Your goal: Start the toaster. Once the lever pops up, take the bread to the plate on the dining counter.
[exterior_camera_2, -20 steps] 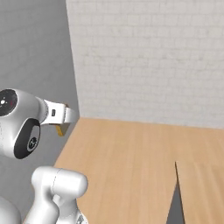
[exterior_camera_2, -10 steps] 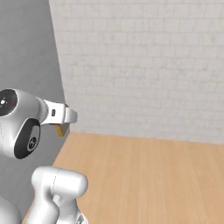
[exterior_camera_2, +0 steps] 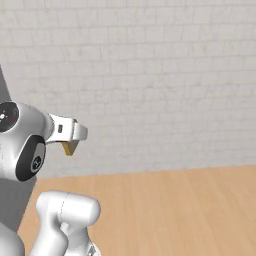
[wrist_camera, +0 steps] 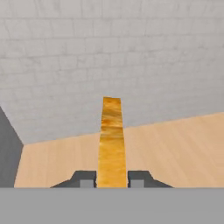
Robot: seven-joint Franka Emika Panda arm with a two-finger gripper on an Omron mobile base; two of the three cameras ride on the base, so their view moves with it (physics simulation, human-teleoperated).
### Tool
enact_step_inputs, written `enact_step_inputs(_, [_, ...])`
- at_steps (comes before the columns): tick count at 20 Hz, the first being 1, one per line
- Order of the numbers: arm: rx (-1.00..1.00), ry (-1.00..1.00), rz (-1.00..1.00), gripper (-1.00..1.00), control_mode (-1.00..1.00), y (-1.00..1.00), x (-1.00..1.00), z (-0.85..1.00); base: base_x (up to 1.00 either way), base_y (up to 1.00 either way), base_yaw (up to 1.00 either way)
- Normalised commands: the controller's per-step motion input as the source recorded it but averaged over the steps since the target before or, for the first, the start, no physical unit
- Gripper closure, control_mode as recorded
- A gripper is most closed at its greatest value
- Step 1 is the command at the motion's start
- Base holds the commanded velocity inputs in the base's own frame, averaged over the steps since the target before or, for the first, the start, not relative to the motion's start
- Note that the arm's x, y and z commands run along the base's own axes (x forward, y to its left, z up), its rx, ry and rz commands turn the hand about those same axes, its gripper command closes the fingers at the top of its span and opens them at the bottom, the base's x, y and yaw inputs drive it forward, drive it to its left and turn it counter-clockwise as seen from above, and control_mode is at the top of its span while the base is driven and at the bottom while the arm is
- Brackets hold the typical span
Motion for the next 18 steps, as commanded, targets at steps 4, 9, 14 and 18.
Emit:
enact_step_inputs(4, [0.0, 0.0, 0.0, 1.0, 1.0, 0.0, 0.0, 0.0, 1.0, 0.0, -0.47])
enact_step_inputs(9, [0.0, 0.0, 0.0, 1.0, 1.0, 0.0, 0.0, 0.0, 0.93, 0.0, -0.52])
enact_step_inputs(14, [0.0, 0.0, 0.0, 1.0, 1.0, 0.0, 0.0, 0.0, 0.85, 0.0, -0.56])
enact_step_inputs(18, [0.0, 0.0, 0.0, 1.0, 1.0, 0.0, 0.0, 0.0, 0.83, 0.0, -0.58])
